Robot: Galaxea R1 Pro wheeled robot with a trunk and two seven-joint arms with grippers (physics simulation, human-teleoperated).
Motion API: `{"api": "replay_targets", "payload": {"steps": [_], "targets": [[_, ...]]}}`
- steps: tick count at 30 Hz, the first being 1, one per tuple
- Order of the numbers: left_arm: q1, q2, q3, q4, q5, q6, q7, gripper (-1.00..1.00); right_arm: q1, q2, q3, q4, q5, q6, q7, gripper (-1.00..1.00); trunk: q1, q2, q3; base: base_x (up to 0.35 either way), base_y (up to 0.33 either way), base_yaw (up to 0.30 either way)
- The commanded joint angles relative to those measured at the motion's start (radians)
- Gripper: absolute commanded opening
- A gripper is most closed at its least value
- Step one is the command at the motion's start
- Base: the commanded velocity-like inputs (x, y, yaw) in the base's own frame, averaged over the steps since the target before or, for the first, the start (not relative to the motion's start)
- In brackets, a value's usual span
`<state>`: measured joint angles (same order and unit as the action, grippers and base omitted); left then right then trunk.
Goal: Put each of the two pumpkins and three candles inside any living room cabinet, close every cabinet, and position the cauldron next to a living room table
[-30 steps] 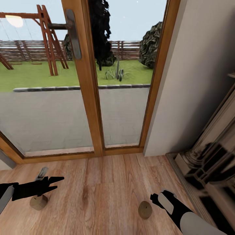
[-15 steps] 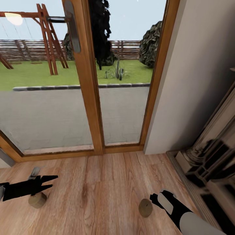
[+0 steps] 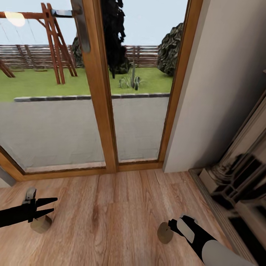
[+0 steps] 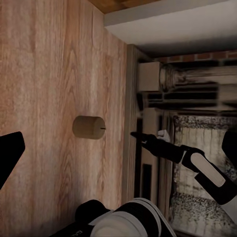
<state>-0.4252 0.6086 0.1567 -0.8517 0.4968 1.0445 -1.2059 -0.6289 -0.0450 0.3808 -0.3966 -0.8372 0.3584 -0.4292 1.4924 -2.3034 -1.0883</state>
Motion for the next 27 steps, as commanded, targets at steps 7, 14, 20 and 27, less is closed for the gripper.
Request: {"api": "replay_targets", "payload": {"steps": [7, 14, 20, 27], "targets": [[0.0, 0.0, 0.0, 0.0, 0.0, 0.0, -0.001, 1.0, 0.0, 0.004, 0.013, -0.001, 0.001, -0.001, 0.039, 1.0, 0.027, -0.049, -0.022, 0.0, 0.0, 0.0], [0.0, 0.0, 0.0, 0.0, 0.0, 0.0, -0.001, 1.0, 0.0, 0.005, 0.019, -0.001, 0.001, -0.001, 0.077, 1.0, 0.054, -0.098, -0.044, 0.0, 0.0, 0.0], [0.0, -0.002, -0.001, 0.0, 0.0, 0.0, -0.001, 1.0, 0.0, 0.006, 0.019, -0.001, 0.002, -0.001, 0.084, 1.0, 0.077, -0.14, -0.063, 0.0, 0.0, 0.0], [0.0, -0.003, -0.002, 0.0, 0.0, 0.0, -0.001, 1.0, 0.0, 0.006, 0.02, 0.0, 0.003, -0.001, 0.085, 1.0, 0.104, -0.189, -0.085, 0.0, 0.0, 0.0]]}}
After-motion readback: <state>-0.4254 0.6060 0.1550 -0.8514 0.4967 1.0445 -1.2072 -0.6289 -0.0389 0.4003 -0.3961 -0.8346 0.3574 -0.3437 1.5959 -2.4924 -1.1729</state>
